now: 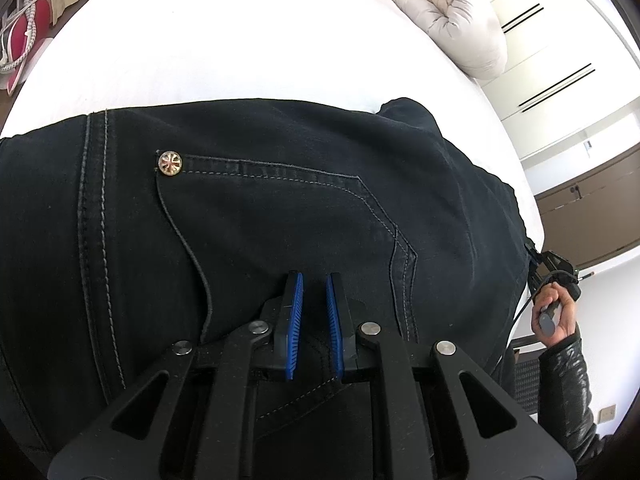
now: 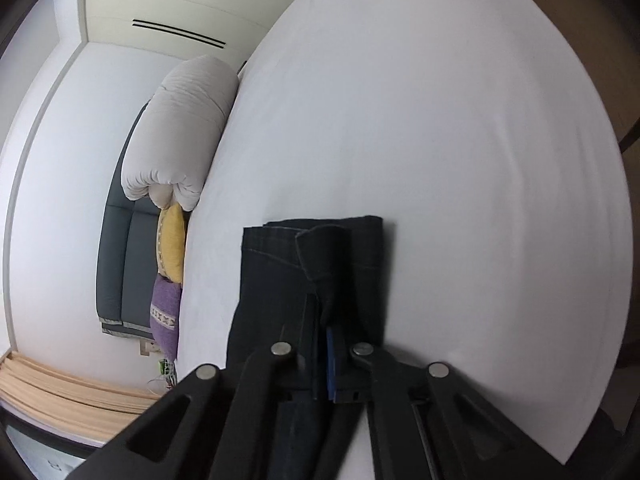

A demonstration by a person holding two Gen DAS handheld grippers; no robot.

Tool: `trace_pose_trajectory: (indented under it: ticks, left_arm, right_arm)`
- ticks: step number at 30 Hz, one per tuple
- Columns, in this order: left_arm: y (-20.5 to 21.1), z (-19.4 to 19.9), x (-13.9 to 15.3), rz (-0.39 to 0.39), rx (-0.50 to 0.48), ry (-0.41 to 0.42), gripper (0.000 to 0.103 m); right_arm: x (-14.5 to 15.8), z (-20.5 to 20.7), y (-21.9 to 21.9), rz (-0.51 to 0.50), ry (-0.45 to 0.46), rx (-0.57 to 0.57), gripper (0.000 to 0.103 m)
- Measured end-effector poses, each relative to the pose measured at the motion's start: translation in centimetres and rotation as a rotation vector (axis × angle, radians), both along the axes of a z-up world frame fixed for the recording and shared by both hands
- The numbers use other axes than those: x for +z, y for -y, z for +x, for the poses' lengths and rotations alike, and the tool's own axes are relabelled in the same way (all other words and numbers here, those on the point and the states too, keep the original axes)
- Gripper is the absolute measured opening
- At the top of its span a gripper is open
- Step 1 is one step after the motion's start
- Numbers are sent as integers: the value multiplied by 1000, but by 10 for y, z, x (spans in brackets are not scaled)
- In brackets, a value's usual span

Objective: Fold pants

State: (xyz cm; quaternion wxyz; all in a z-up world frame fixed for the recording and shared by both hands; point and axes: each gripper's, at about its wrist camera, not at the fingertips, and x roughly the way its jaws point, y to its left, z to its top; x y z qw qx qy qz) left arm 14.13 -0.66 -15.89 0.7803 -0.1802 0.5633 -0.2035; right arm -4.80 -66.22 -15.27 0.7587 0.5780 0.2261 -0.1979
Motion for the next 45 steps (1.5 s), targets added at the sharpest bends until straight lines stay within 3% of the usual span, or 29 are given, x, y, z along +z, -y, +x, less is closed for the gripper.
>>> trace_pose_trajectory:
  ticks: [11, 25, 27, 28, 29, 30, 34, 36, 40, 43, 45]
  left_arm:
    - [5, 2, 5, 17, -13, 0, 13]
    - [-3, -7, 10, 1, 10, 28, 12]
    - [-5, -8, 9, -10, 12, 34, 13]
    - [-6, -9, 8, -18, 15, 37, 12]
    - [-7, -9, 7, -27, 18, 41, 13]
    - [-7, -9, 6, -33, 21, 43, 13]
    - [-7, -9, 6, -35, 23, 53, 12]
    - [-7, -10, 7, -32, 21, 59, 13]
    - [-10, -15, 6, -39, 30, 68, 12]
    - [-13, -19, 6, -38, 34, 70, 13]
    - [-14, -22, 6, -39, 32, 69, 12]
  right_arm:
    - [5, -12, 1, -73, -47, -21, 3]
    - [1, -17, 6, -83, -66, 12, 2]
    - [6, -25, 9, -63, -22, 22, 11]
    - [12, -34, 9, -73, -11, 9, 24]
    - [20, -43, 7, -96, -23, -12, 49]
    - [26, -52, 3, -110, -28, -24, 57]
    - [56, -69, -32, -145, 72, 172, 60]
    - [71, -70, -66, -149, 137, 346, 60]
    - [76, -65, -149, -150, 136, 650, 60]
    - [57, -60, -179, -29, 177, 695, 58]
    - [36, -52, -197, 43, 136, 708, 54]
